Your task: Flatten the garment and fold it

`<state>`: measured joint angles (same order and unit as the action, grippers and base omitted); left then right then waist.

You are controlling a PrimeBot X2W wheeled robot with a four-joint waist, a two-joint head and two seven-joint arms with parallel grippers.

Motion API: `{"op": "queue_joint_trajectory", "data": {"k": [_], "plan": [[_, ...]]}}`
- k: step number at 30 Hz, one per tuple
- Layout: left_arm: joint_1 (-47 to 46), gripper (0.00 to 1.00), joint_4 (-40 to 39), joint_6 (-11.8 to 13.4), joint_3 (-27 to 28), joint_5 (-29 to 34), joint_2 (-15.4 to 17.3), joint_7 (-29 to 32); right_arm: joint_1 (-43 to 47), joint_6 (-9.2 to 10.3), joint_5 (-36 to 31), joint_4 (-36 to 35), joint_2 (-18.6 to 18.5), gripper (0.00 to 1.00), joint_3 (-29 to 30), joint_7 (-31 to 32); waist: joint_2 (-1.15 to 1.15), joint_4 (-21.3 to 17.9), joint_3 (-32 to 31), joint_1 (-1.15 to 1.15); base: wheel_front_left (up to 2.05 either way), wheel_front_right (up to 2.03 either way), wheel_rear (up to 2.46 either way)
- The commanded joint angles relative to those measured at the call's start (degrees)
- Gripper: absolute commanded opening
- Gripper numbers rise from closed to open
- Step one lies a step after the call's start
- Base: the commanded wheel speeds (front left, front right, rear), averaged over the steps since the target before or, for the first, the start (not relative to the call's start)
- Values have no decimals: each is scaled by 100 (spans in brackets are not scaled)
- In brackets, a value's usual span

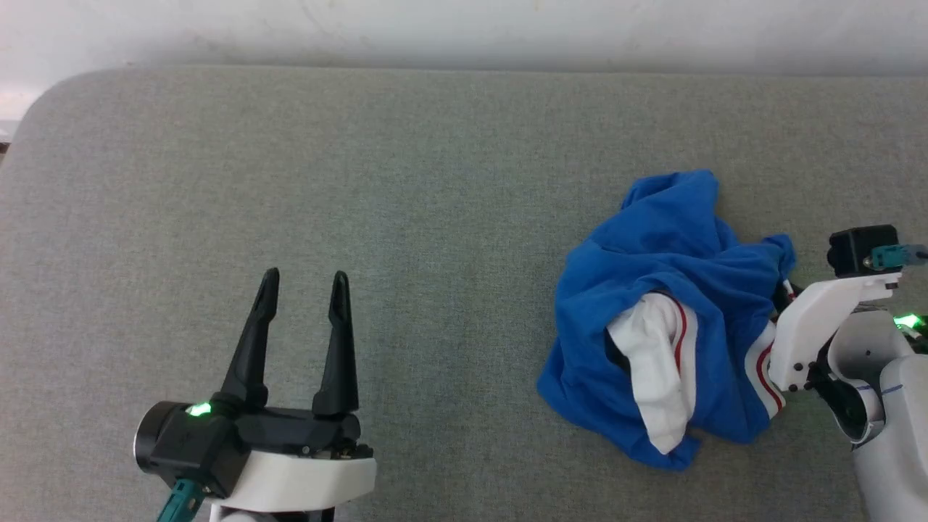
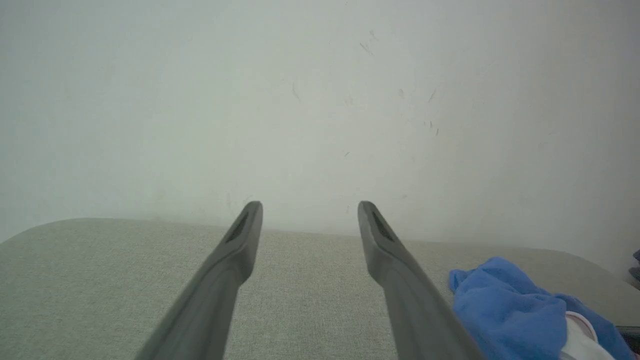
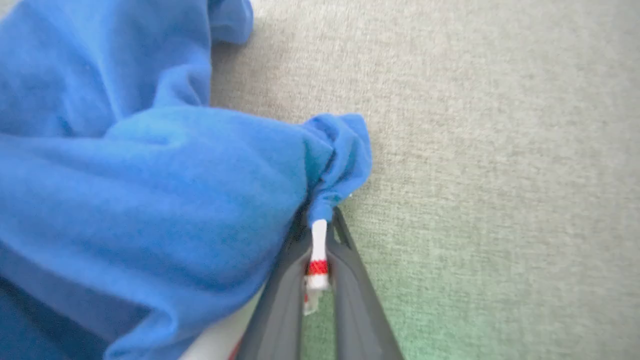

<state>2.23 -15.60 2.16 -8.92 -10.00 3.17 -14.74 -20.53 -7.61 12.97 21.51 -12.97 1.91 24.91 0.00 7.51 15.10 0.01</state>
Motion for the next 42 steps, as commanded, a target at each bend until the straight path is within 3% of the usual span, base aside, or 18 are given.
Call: {"op": "queue_joint_trajectory", "data": {"k": [1, 6, 11, 15, 19, 23, 31, 34, 35, 36, 37, 42], "plan": [[-22, 100, 24, 46, 6, 3, -28, -26, -61, 12, -54, -19, -1, 0, 47, -150, 0, -77, -216, -1, 0, 0, 0], [103, 100, 54, 87, 69, 7, -28, -26, -367, 12, -44, -559, -146, 0, 106, -488, 0, -239, -588, -1, 0, 0, 0], [287, 100, 47, 125, 87, -35, -28, -26, -738, 12, -106, -1720, -369, 0, 137, -624, 0, -447, -985, -1, 0, 0, 0], [432, 100, 0, 206, 118, -101, -29, -26, -877, 12, -78, -2760, -475, 0, -240, -469, 0, -644, -1134, -1, 0, 0, 0], [486, 100, 3, 210, 101, -135, -29, -26, -755, 12, 192, -3394, -414, 0, -1069, -120, 0, -754, -1165, -1, 0, 0, 0], [433, 100, 5, 217, 65, -161, -29, -26, -381, 12, 555, -3515, -200, 0, -2088, 39, 0, -752, -1111, -1, 0, 0, 0], [320, 100, 143, 179, -22, -215, -29, -26, 160, 12, 1064, -2584, 504, 0, -4531, -454, 0, -397, -962, -1, 0, 0, 0], [311, 100, 181, 169, -39, -228, -29, -26, 205, 12, 1419, -2141, 579, 0, -5277, -449, 0, -258, -911, -1, 0, 0, 0], [309, 100, 192, 167, -39, -230, -29, -26, 199, 12, 1499, -1982, 570, 9, -5403, -465, 0, -227, -902, -1, 0, 0, 0], [305, 100, 204, 170, -30, -234, -29, -26, 170, 12, 1546, -1825, 540, 46, -5508, -475, 0, -203, -892, -1, 0, 0, 0], [302, 100, 217, 172, -19, -238, -29, -26, 122, 12, 1572, -1682, 506, 100, -5596, -487, 0, -190, -889, -1, 0, 0, 0], [294, 100, 293, 178, -13, -263, -29, -26, -51, 12, 1846, -1305, 418, 100, -5558, -499, 0, -182, -947, -1, 0, 0, 0]]}}
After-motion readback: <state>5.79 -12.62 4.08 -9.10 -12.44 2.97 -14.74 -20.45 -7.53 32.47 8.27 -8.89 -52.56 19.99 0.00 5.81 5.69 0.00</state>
